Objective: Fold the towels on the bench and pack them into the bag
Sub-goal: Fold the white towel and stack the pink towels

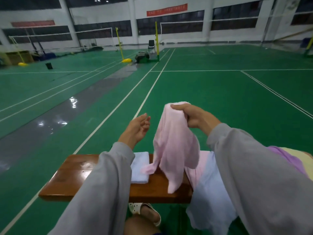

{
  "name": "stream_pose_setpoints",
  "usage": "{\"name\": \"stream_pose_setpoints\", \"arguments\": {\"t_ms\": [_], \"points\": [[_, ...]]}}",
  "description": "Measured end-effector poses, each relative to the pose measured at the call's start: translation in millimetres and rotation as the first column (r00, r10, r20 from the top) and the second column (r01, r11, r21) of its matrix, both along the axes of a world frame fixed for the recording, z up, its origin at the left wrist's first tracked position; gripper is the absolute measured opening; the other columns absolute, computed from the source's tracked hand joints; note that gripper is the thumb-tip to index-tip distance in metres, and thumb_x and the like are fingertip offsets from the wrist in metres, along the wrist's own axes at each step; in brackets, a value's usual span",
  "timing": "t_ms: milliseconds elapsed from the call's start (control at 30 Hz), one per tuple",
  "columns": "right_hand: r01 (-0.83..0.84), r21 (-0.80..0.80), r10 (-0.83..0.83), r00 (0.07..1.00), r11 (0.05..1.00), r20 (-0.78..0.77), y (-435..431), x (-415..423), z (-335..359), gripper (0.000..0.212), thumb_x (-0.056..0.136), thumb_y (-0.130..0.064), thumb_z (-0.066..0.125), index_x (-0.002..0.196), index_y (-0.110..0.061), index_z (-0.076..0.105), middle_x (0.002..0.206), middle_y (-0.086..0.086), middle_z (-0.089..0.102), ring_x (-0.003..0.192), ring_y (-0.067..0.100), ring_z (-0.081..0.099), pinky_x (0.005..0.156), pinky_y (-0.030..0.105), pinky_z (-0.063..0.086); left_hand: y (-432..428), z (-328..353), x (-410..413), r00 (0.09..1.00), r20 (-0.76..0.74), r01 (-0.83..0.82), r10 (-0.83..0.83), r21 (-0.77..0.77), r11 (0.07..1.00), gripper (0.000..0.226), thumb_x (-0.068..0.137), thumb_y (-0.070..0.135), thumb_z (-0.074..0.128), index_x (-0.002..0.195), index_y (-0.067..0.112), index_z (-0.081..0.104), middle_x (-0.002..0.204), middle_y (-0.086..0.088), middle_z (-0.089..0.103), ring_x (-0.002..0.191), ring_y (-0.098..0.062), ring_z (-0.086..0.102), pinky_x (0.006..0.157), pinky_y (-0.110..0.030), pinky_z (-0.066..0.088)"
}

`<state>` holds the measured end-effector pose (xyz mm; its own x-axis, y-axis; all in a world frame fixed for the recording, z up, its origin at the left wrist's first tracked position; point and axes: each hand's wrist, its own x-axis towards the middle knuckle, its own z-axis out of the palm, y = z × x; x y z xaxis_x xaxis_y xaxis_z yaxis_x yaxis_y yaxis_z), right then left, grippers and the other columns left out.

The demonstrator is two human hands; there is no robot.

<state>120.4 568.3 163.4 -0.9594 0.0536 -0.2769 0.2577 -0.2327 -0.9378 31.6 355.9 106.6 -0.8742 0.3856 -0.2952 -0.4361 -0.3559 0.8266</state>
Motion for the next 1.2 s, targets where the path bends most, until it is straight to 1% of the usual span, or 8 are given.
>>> {"name": "stream_pose_setpoints", "arguments": {"t_ms": [167,233,400,500,700,900,1033,1200], "points": [[-0.090,0.072,0.091,0.996,0.993,-0.001,-23,-6,11,0.033,0.098,-0.021,0.065,0.123,-0.001,0.058,0.091,0.017,0.070,0.078,0.026,0.070,0.068,0.034,0.059,20,-39,35,0.945,0.174,0.325,-0.275,-0.446,0.834,0.053,0.096,0.058,0.060,0.103,0.005,0.058,0.085,-0.010,0.059,0.064,-0.020,0.057,0.042,-0.022,0.049],[-0.112,0.091,0.113,0.994,0.990,-0.005,-23,-5,11,0.040,0.097,-0.022,0.066,0.130,-0.001,0.057,0.095,0.018,0.070,0.082,0.027,0.070,0.074,0.036,0.057,24,-51,46,0.899,0.219,0.435,-0.379,-0.361,0.825,0.075,0.090,0.071,0.058,0.122,0.003,0.062,0.104,-0.016,0.067,0.088,-0.030,0.066,0.055,-0.036,0.060],[-0.156,-0.032,0.152,0.982,0.987,-0.115,-11,6,16,0.025,0.096,-0.016,0.066,0.119,-0.006,0.061,0.091,0.017,0.070,0.080,0.027,0.069,0.072,0.036,0.058,40,-55,53,0.956,0.114,0.281,-0.269,-0.098,0.955,0.042,0.109,0.038,0.040,0.140,0.014,0.055,0.100,-0.001,0.070,0.104,-0.018,0.061,0.099,-0.035,0.053],[-0.155,-0.063,0.146,0.981,0.986,-0.128,-1,6,18,0.024,0.096,-0.016,0.065,0.118,-0.007,0.061,0.089,0.014,0.071,0.078,0.025,0.069,0.069,0.035,0.058,38,-50,47,0.958,0.089,0.277,-0.274,-0.024,0.960,0.075,0.087,0.081,0.049,0.128,0.021,0.069,0.116,-0.009,0.075,0.116,-0.031,0.065,0.101,-0.047,0.054],[-0.077,0.015,0.076,0.997,0.997,0.030,26,0,4,0.035,0.093,-0.022,0.070,0.122,-0.005,0.062,0.104,0.017,0.071,0.091,0.027,0.070,0.079,0.038,0.059,19,-40,9,0.999,0.000,0.033,-0.033,-0.008,0.999,0.039,0.101,0.032,0.061,0.126,0.003,0.063,0.105,-0.015,0.072,0.089,-0.027,0.071,0.066,-0.036,0.059],[0.291,0.165,-0.324,0.917,0.942,0.232,52,-13,9,0.015,0.092,-0.011,0.071,0.105,-0.006,0.069,0.094,0.005,0.073,0.077,0.023,0.068,0.065,0.036,0.058,-22,15,-65,0.960,-0.141,-0.267,0.242,-0.205,0.942,0.067,0.076,0.033,0.088,0.125,-0.007,0.063,0.122,-0.019,0.070,0.099,-0.034,0.072,0.090,-0.052,0.060],[0.402,0.123,-0.421,0.861,0.907,0.287,57,-12,2,0.010,0.088,-0.005,0.073,0.095,-0.003,0.066,0.081,0.007,0.071,0.063,0.022,0.068,0.051,0.032,0.059,-20,62,-71,0.958,-0.238,-0.257,0.163,-0.443,0.859,0.057,0.083,0.039,0.082,0.119,0.000,0.060,0.104,-0.012,0.070,0.083,-0.025,0.071,0.070,-0.037,0.061],[0.555,-0.019,-0.552,0.830,0.832,0.079,61,-19,17,0.048,0.081,-0.003,0.079,0.124,0.002,0.058,0.114,0.016,0.071,0.080,0.025,0.069,0.059,0.036,0.060,-28,96,-69,0.969,-0.229,-0.032,-0.089,-0.479,0.877,0.018,0.098,0.025,0.067,0.092,0.009,0.063,0.083,-0.007,0.063,0.064,-0.018,0.061,0.062,-0.032,0.056]]}}
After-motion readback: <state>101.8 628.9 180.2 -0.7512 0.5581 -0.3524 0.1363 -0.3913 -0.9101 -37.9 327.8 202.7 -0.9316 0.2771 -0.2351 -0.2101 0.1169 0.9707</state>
